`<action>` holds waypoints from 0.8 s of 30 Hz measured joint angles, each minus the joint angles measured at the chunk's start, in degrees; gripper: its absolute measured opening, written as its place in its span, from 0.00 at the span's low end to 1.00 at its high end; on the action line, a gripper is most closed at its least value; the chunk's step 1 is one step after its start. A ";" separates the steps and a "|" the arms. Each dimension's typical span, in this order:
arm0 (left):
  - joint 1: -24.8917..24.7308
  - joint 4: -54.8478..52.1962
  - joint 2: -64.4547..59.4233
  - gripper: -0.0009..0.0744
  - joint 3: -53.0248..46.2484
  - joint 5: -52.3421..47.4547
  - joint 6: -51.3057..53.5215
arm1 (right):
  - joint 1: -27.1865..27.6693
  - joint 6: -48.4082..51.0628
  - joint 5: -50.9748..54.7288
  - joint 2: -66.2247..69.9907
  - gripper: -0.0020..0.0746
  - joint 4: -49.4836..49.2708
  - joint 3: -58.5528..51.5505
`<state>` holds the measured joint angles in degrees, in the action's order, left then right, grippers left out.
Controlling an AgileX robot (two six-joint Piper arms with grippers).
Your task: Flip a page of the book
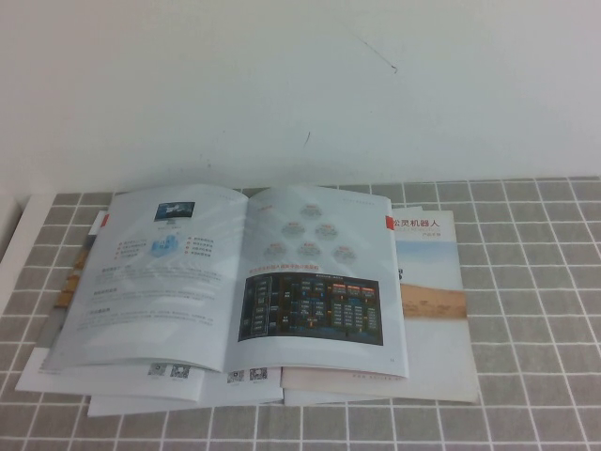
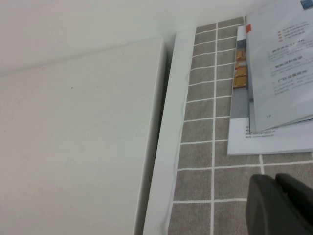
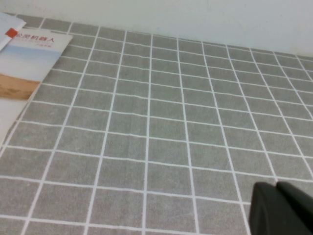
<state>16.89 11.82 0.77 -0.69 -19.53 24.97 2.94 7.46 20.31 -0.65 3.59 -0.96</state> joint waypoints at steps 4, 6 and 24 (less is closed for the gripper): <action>-2.40 0.00 0.00 0.01 0.00 0.00 0.00 | 0.00 0.39 0.00 0.00 0.02 0.00 0.00; -5.19 0.00 0.00 0.01 0.00 0.00 0.00 | 0.00 0.32 0.00 0.00 0.02 0.00 0.00; -19.53 -0.17 0.00 0.01 0.00 0.00 0.00 | 0.13 0.42 0.00 0.00 0.02 0.00 0.00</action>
<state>-2.65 11.65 0.77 -0.69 -19.53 24.97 3.07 7.88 20.31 -0.65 3.59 -0.96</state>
